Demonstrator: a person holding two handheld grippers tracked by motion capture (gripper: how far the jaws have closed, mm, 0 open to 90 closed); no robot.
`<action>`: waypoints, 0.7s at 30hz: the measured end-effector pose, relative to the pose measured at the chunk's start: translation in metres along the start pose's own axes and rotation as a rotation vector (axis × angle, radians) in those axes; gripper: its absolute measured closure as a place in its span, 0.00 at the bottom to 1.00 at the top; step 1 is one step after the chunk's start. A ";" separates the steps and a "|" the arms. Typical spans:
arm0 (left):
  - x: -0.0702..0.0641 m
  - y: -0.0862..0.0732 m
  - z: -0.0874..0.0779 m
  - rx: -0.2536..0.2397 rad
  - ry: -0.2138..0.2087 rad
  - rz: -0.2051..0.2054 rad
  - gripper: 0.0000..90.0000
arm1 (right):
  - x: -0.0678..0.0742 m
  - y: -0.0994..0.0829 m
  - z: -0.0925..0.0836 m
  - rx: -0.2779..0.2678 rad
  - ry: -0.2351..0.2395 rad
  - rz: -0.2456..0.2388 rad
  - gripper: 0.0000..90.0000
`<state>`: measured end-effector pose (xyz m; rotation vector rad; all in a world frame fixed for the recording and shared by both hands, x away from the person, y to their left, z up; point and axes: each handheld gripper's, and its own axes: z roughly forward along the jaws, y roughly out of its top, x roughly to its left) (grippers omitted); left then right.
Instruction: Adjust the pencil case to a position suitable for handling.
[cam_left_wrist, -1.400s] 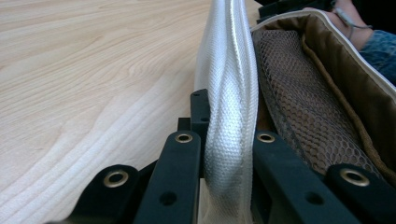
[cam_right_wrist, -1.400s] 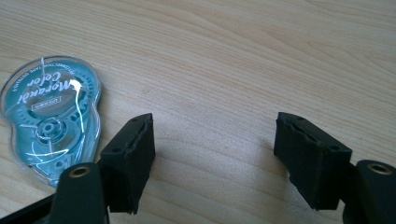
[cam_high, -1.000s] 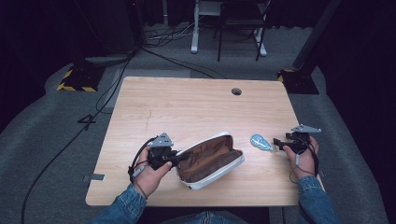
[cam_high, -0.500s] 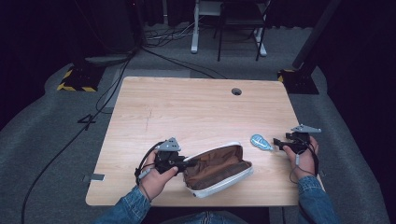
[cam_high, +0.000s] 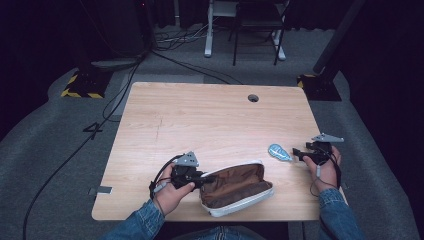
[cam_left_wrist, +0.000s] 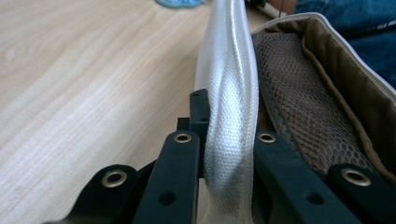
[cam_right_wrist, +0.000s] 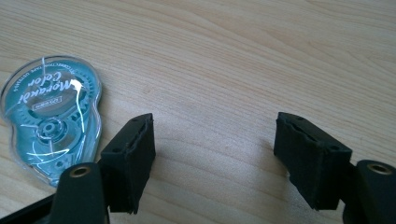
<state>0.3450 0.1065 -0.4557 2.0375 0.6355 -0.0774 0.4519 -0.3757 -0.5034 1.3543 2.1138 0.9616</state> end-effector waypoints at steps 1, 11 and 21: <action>0.000 0.000 0.000 0.000 0.000 0.000 0.94 | 0.000 0.000 0.000 0.000 0.000 0.000 0.33; 0.003 -0.003 0.005 -0.018 0.013 -0.007 0.72 | 0.000 0.000 0.000 0.000 0.001 -0.001 0.33; 0.006 -0.005 0.000 -0.078 0.048 0.019 0.32 | 0.000 0.000 0.000 -0.001 0.006 0.000 0.33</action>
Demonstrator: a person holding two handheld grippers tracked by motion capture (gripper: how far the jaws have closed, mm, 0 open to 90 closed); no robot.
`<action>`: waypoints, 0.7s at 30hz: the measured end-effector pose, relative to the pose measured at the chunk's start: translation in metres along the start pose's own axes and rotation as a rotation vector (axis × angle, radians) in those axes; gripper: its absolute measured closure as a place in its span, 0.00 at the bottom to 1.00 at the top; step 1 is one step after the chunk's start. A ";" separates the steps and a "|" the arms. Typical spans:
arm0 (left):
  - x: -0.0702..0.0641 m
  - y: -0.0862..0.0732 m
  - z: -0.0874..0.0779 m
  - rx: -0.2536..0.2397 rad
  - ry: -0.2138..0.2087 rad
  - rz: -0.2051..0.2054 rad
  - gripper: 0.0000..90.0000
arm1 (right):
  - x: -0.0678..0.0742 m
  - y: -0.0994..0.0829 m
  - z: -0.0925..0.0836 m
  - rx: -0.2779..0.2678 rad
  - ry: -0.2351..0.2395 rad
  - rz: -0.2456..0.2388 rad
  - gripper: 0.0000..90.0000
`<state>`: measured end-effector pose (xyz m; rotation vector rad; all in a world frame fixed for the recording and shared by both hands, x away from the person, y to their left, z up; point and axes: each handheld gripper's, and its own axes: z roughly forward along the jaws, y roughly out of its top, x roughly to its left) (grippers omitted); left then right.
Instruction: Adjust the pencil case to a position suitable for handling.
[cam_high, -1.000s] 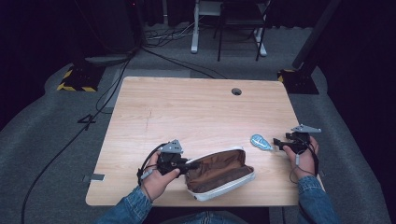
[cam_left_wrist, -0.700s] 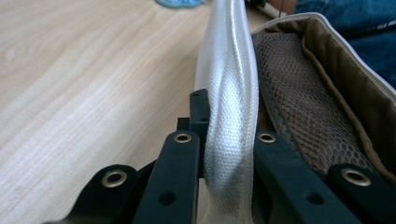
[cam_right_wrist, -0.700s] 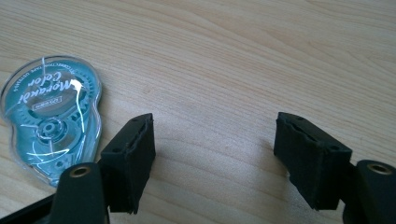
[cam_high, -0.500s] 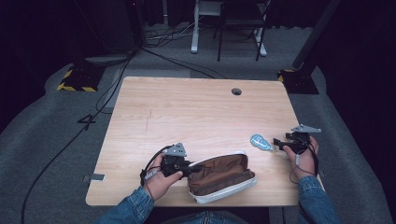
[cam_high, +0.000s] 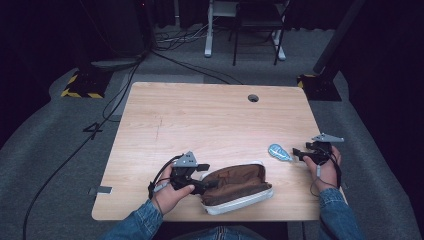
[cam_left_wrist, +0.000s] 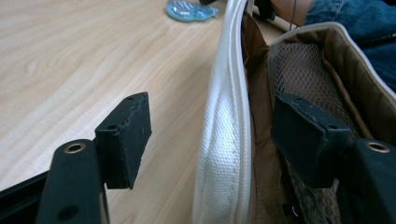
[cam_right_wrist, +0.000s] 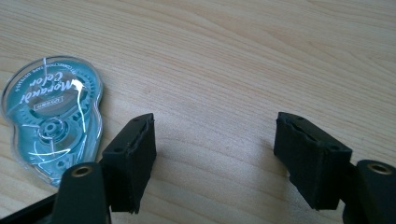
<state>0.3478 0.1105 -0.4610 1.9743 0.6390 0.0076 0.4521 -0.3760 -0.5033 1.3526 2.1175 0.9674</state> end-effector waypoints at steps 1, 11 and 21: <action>0.000 0.001 -0.002 -0.009 0.006 0.002 0.31 | 0.000 0.000 0.000 0.000 0.000 0.000 0.33; 0.005 0.011 -0.025 -0.079 0.037 0.017 0.29 | 0.000 0.000 0.000 0.001 -0.001 0.001 0.33; 0.021 0.018 -0.057 -0.123 0.177 0.030 0.27 | 0.000 0.000 0.000 0.001 -0.001 -0.001 0.33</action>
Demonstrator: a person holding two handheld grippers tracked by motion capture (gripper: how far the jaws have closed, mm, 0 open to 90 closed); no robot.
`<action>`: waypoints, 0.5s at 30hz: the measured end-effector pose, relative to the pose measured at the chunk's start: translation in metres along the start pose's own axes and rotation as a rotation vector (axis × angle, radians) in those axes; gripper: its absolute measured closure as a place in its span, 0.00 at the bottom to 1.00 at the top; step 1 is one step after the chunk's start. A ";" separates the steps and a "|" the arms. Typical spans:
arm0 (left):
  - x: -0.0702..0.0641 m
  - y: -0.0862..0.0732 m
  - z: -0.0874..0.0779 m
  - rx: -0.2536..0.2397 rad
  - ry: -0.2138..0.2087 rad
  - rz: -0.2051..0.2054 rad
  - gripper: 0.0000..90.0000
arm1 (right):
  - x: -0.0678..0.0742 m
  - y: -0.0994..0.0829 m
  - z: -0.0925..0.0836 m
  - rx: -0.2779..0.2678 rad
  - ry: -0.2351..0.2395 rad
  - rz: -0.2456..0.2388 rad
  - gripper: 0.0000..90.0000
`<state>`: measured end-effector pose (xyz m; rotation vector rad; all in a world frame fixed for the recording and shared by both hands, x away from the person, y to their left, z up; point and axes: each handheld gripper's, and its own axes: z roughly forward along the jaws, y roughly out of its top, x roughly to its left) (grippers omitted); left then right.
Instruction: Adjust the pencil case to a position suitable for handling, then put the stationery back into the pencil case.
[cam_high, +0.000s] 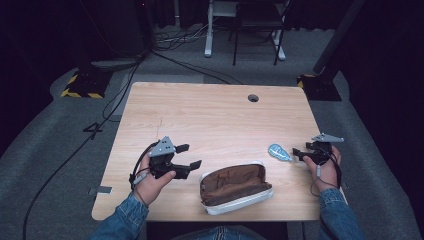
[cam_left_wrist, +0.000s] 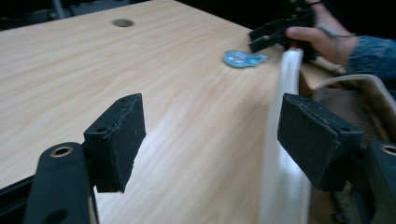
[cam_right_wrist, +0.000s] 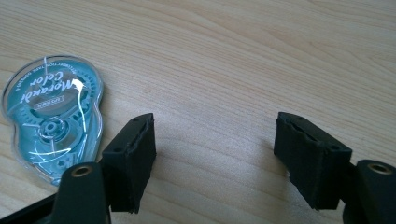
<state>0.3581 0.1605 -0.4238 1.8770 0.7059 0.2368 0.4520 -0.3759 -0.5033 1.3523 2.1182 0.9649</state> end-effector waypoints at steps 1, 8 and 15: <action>0.003 0.000 -0.003 0.001 0.024 -0.003 0.27 | 0.000 0.000 0.000 0.000 0.000 0.000 0.33; 0.026 -0.003 -0.018 0.001 0.147 -0.024 0.26 | 0.000 0.001 0.000 0.004 0.000 0.004 0.33; 0.059 -0.021 -0.022 0.064 0.241 -0.073 0.25 | 0.002 0.002 0.001 0.003 -0.005 0.028 0.35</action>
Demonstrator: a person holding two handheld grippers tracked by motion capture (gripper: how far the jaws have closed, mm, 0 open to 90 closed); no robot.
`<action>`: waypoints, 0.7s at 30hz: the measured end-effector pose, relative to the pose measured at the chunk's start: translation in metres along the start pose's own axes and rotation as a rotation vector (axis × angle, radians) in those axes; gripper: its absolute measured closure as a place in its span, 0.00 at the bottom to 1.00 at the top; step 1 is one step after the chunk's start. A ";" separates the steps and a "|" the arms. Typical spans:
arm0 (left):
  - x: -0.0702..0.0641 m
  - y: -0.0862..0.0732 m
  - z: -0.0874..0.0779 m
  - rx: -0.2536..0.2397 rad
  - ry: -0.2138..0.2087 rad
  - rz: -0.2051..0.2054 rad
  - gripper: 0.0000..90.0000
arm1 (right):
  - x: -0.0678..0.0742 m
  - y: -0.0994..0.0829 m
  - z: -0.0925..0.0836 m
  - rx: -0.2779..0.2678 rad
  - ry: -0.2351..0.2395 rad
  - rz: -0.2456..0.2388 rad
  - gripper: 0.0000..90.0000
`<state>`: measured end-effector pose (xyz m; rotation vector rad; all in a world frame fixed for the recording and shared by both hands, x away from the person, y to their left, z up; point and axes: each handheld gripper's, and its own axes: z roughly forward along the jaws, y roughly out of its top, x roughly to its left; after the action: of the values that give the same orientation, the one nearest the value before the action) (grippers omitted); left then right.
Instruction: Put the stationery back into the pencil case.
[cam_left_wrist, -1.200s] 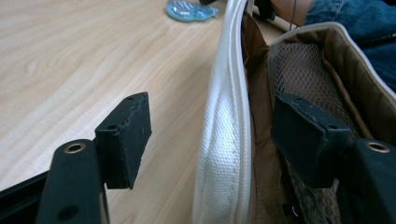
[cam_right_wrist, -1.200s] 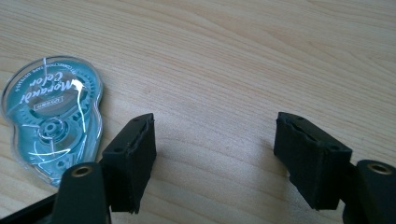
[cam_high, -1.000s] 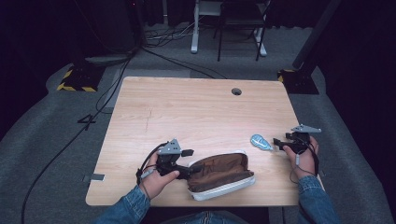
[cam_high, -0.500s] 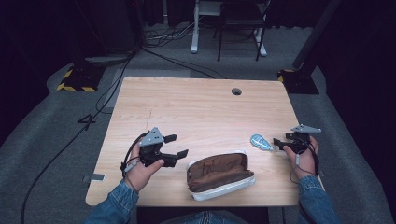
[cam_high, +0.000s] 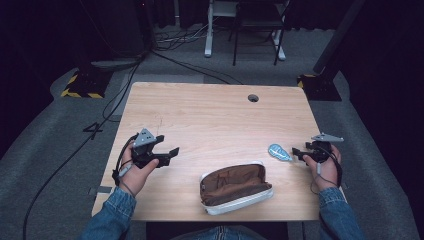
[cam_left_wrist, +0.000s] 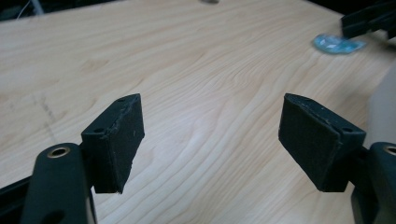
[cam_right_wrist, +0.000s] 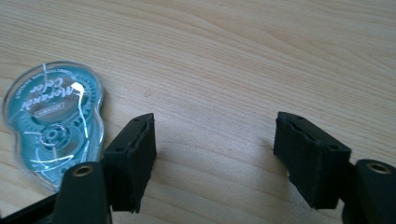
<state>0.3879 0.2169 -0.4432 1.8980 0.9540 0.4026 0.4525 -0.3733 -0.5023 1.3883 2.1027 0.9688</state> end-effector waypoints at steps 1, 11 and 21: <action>0.004 -0.003 0.002 0.013 0.008 -0.005 0.25 | 0.000 0.001 0.000 0.001 0.007 0.000 0.37; 0.037 -0.027 0.016 0.117 0.085 -0.055 0.25 | 0.000 0.004 -0.007 0.000 0.014 0.006 0.39; 0.048 -0.040 0.025 0.205 0.148 -0.048 0.26 | 0.006 0.012 -0.017 -0.001 0.051 0.013 0.48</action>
<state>0.4164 0.2488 -0.4959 2.0466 1.1748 0.4358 0.4459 -0.3699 -0.4823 1.3925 2.1317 1.0202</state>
